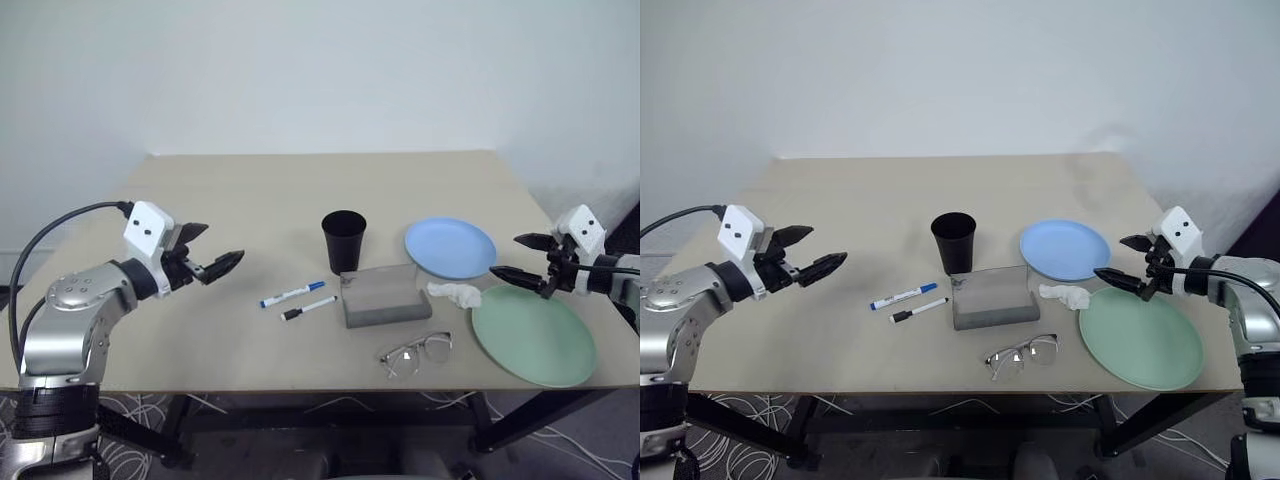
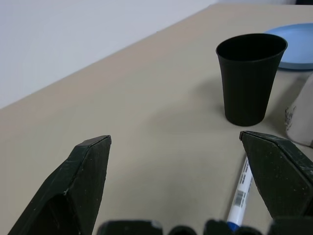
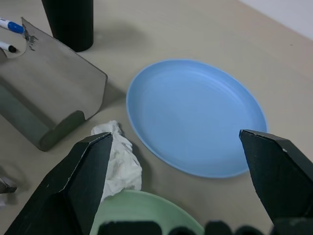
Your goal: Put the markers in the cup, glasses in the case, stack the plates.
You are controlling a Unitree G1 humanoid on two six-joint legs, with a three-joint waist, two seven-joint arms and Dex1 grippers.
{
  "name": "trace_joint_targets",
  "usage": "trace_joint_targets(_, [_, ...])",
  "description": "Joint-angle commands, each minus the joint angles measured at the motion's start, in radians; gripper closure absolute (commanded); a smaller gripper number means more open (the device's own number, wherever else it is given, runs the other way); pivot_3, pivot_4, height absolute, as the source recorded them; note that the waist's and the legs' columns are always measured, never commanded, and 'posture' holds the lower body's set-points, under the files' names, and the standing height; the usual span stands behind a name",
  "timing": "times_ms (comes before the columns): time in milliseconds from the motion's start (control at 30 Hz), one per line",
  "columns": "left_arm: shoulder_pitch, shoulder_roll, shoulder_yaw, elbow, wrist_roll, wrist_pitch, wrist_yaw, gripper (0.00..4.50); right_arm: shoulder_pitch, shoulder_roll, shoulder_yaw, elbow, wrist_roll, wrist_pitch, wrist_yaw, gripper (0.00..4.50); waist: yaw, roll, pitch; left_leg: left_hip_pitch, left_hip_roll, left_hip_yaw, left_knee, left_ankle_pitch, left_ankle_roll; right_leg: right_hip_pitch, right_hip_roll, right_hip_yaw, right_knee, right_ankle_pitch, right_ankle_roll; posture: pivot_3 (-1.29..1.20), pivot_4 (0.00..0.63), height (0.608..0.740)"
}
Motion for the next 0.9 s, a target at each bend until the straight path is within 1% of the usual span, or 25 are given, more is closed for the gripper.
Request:
trace_joint_targets(33, [-0.039,-0.005,-0.016,0.0,0.009,-0.023,-0.002,0.03,-0.009,-0.024,-0.054,-0.02,0.013,-0.02,-0.012,0.0,0.0,0.0,0.0,0.0,0.0,0.0,0.0,0.0,0.0,0.0,0.0,0.0,0.0,0.0,0.0,0.0,0.0,0.727])
trace_joint_targets(167, [-0.04,-0.01,-0.019,0.006,0.011,-0.03,-0.001,0.03,-0.004,-0.02,-0.058,-0.023,0.011,-0.018,-0.011,0.0,-0.001,0.0,0.0,0.0,0.001,0.001,0.0,0.0,0.0,0.0,0.0,0.0,0.0,0.0,0.0,0.0,0.0,0.727])
trace_joint_targets(567, [-0.007,-0.029,-0.017,-0.022,0.001,-0.026,0.015,0.03,0.003,-0.062,-0.065,0.077,0.002,-0.016,0.0,0.0,0.0,0.0,0.0,0.0,0.001,0.001,0.0,0.0,0.0,0.0,0.0,0.0,0.0,0.0,0.0,0.0,0.0,0.727])
trace_joint_targets(733, [-0.01,-0.055,-0.039,-0.019,-0.008,-0.029,0.001,0.03,0.067,-0.083,-0.098,0.078,0.007,-0.002,-0.005,0.0,0.0,0.0,0.0,0.0,0.001,0.0,0.0,0.0,0.0,0.001,0.0,-0.001,0.0,0.0,0.0,0.0,0.0,0.727])
trace_joint_targets(833, [0.01,-0.045,-0.023,-0.049,-0.049,-0.001,-0.04,0.03,0.109,-0.093,-0.112,0.06,0.016,0.039,-0.002,0.0,0.0,0.0,0.0,0.0,0.001,0.001,0.0,0.0,0.0,0.001,0.0,0.0,0.0,0.0,0.0,0.0,0.0,0.727])
trace_joint_targets(900, [0.028,-0.043,-0.018,-0.076,-0.067,0.012,-0.05,0.03,0.117,-0.104,-0.114,0.089,0.009,0.036,0.006,0.0,-0.001,0.0,0.0,0.0,0.001,0.001,0.0,0.0,0.0,0.001,0.0,0.0,0.0,0.0,0.0,0.0,0.0,0.727])
